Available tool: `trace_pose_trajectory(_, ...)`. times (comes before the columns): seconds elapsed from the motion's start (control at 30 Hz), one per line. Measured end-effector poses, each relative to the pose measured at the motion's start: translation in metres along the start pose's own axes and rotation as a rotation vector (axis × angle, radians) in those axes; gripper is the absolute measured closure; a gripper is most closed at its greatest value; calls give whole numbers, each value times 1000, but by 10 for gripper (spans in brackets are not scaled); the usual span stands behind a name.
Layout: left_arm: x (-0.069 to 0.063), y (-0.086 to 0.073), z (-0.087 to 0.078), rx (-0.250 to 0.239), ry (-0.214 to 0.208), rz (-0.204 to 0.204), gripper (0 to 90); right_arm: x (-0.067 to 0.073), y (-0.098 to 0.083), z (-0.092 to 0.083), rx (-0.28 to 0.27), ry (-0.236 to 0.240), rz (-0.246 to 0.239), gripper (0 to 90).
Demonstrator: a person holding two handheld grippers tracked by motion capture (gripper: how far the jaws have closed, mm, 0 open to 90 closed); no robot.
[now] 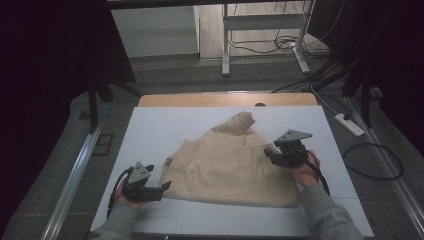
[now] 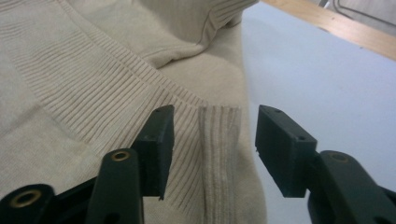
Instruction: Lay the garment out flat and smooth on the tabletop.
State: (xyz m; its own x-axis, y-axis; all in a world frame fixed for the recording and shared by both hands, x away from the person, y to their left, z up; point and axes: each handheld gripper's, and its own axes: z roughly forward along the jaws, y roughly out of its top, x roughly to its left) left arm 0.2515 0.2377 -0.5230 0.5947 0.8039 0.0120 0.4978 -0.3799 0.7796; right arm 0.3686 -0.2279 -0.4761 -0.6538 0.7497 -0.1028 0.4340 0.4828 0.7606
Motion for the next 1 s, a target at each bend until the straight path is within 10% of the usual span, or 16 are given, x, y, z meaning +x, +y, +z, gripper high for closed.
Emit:
trace_pose_trajectory(0.23, 1, 0, 1, 2, -3, 3, 133, -1, -2, -3, 7, 25, 9, 795)
trace_pose_trajectory(0.53, 3, 0, -1, -11, 0, -12, 134, 10, -5, -21, -40, 121, -7, 808)
trace_pose_trajectory(1.0, 6, -2, -5, -30, 17, -32, 135, 76, -85, -111, -27, 358, -44, 809)
